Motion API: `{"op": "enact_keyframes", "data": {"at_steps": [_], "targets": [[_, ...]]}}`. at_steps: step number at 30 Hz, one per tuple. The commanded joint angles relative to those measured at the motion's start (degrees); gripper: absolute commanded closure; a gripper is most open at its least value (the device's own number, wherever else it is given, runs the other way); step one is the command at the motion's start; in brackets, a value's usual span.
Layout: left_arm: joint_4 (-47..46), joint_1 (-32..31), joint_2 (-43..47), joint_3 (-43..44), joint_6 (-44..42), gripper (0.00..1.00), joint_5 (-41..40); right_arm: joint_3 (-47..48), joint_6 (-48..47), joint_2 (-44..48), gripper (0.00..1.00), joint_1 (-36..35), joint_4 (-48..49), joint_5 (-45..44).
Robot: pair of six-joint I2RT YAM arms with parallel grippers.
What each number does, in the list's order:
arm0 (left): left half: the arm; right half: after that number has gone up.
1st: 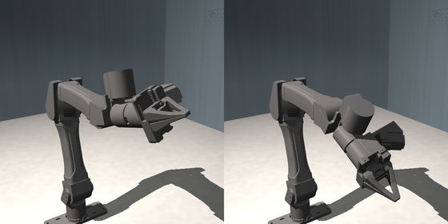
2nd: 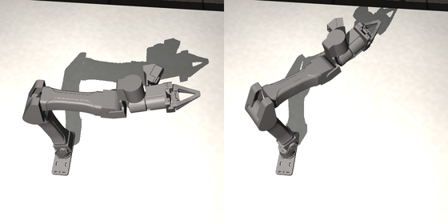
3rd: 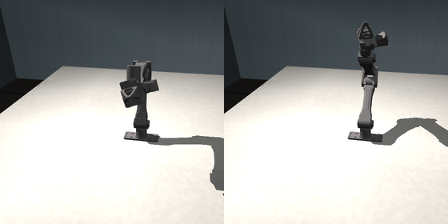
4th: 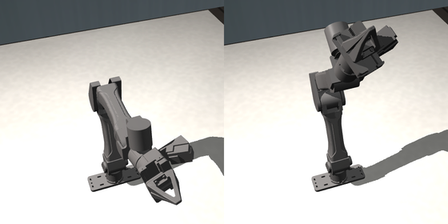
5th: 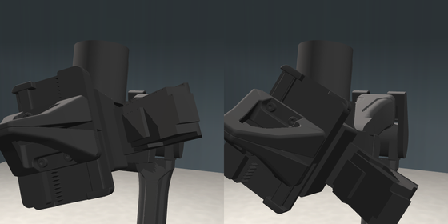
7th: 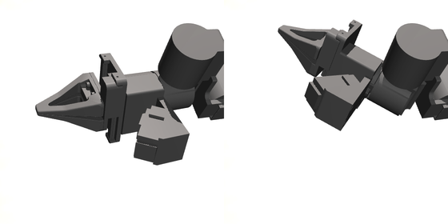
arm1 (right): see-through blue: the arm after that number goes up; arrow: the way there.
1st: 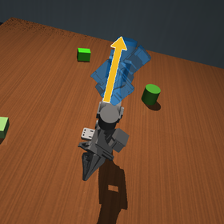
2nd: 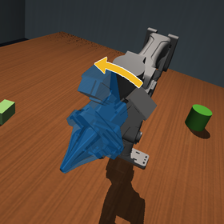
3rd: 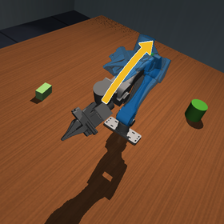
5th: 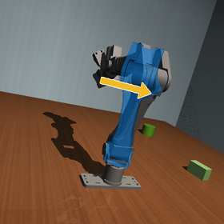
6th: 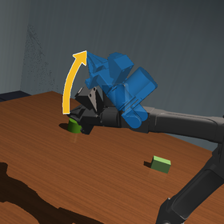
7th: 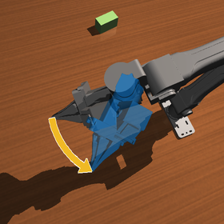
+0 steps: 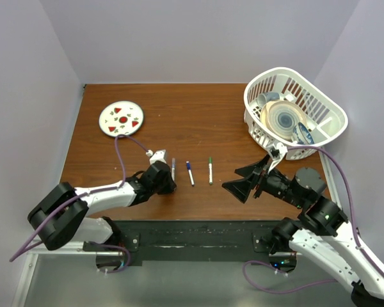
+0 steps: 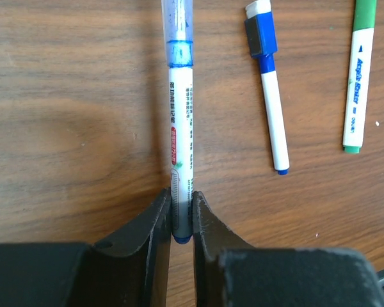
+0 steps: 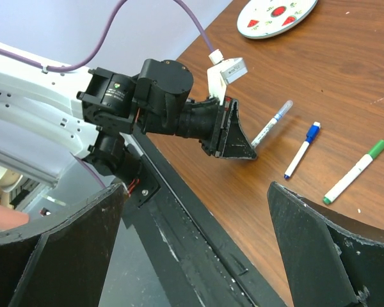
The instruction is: Insert the pens into the pen caps
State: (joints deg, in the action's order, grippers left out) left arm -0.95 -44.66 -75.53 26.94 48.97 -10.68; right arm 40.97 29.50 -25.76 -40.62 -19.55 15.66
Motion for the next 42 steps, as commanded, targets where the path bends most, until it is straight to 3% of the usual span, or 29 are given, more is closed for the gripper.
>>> {"op": "enact_keyframes", "data": {"at_steps": [1, 4, 7, 17, 21, 25, 26, 34, 42], "targets": [[4.7, 0.3, 1.8, 0.7, 1.0, 0.79, 0.4, 2.6, -1.3, 0.7, 0.01, -0.2, 0.0, -1.4], [5.4, 0.2, 3.4, 0.7, 1.0, 0.78, 1.2, 2.4, -0.9, 0.4, 0.01, -0.2, 0.7, -1.1], [6.7, 0.2, 4.0, 1.4, 0.7, 0.66, 2.4, 2.4, -0.8, 0.4, 0.01, -0.2, 1.0, -0.8], [12.1, 0.2, 14.4, 6.4, -2.1, 0.5, 2.8, 3.0, -0.2, 0.4, 0.01, -0.2, 0.7, -0.2], [11.2, 0.3, 21.7, 9.5, -8.4, 0.31, 2.2, 2.2, -0.1, 0.2, 0.01, -0.2, 0.2, -0.9], [8.3, 0.3, 31.1, 11.3, -12.3, 0.02, 2.6, 2.0, -0.5, -0.2, 0.01, -0.2, -2.4, -4.7], [7.8, 0.3, 32.4, 11.3, -12.8, 0.0, 3.1, 2.0, -0.5, -0.2, 0.01, -0.2, -3.1, -6.0], [1.7, 0.2, 44.8, 8.6, -17.9, 0.0, 13.2, 5.0, 2.0, -1.6, 0.01, -0.2, -10.6, -17.8], [-0.1, 0.2, 49.4, 6.4, -19.0, 0.0, 13.3, 8.0, 5.2, -4.8, 0.01, -0.2, -14.8, -25.0]]}}
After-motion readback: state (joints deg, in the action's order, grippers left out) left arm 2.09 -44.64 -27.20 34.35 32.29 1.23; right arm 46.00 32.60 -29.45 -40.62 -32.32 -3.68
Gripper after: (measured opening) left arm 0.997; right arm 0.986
